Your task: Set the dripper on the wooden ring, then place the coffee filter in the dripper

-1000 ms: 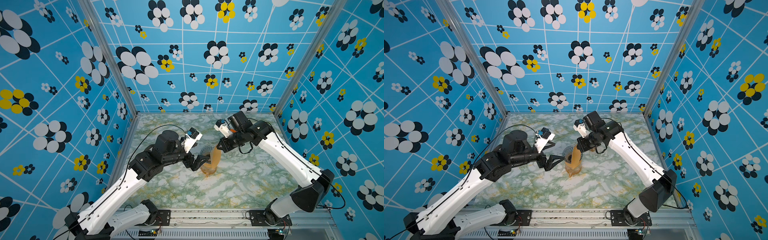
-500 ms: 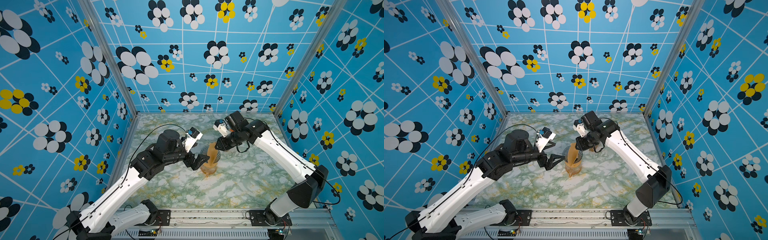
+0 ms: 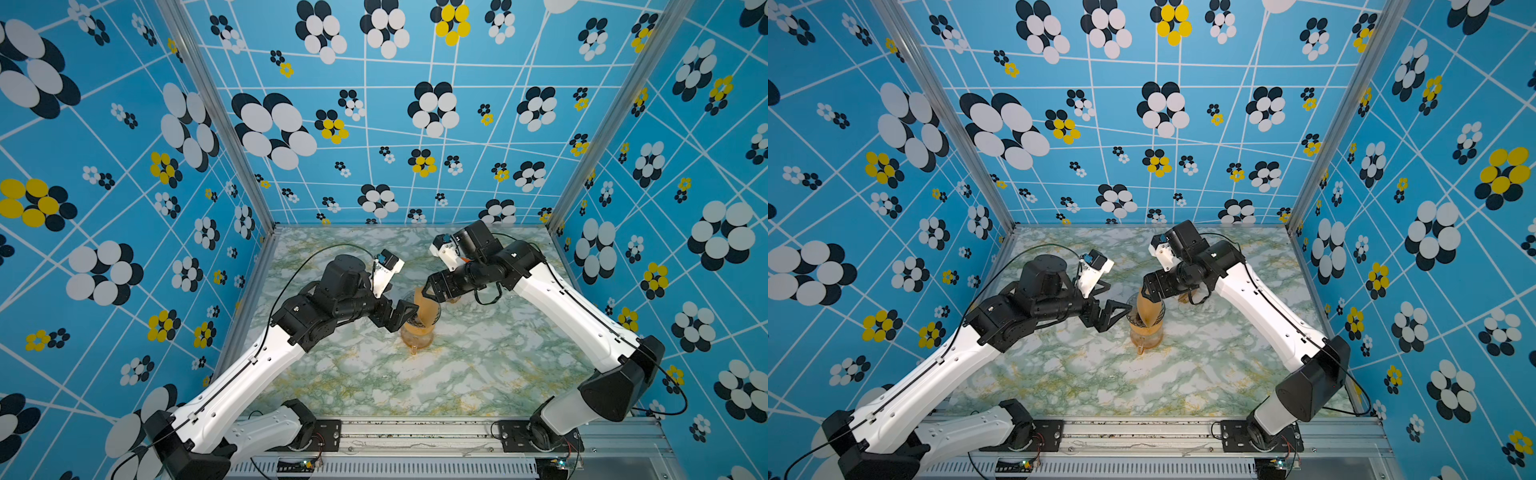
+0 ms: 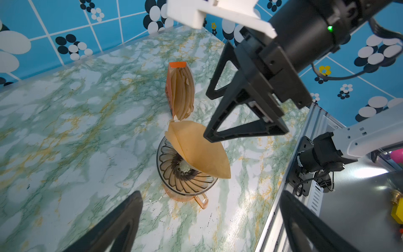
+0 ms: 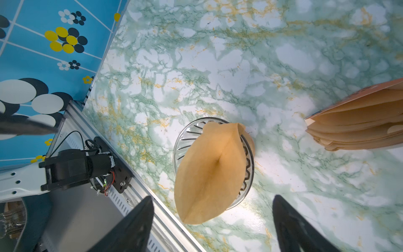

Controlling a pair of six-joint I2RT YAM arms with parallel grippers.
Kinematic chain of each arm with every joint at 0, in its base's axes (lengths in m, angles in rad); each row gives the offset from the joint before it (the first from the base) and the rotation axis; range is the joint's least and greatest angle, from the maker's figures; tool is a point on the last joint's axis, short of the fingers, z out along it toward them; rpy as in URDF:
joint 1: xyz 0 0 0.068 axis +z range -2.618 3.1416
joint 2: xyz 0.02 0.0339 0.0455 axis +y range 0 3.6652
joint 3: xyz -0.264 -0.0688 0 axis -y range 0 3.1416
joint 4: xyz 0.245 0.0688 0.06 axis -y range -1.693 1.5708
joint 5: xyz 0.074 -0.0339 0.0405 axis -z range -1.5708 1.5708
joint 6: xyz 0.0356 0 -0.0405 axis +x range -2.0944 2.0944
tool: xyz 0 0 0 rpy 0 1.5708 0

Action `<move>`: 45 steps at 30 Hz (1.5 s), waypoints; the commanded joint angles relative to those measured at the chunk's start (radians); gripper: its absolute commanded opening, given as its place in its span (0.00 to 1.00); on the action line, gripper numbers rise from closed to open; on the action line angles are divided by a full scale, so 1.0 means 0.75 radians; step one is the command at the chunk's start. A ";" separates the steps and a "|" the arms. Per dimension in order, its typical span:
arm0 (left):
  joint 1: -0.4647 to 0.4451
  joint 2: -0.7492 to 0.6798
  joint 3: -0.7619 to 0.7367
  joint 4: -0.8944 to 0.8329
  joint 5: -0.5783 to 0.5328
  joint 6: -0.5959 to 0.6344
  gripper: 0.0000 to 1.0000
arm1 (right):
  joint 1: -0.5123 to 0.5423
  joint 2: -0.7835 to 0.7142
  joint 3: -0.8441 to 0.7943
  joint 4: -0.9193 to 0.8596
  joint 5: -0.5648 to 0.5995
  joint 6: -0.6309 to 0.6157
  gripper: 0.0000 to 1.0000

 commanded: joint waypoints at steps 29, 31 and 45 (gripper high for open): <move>0.026 0.462 0.434 -0.465 -0.146 -0.513 0.99 | 0.007 -0.329 -0.231 0.113 0.482 0.308 0.99; 0.024 0.484 0.438 -0.463 -0.144 -0.515 0.99 | 0.006 -0.271 -0.174 0.050 0.468 0.346 0.99; 0.013 0.557 0.420 -0.428 -0.139 -0.525 0.99 | 0.007 -0.240 -0.244 0.143 0.353 0.336 0.99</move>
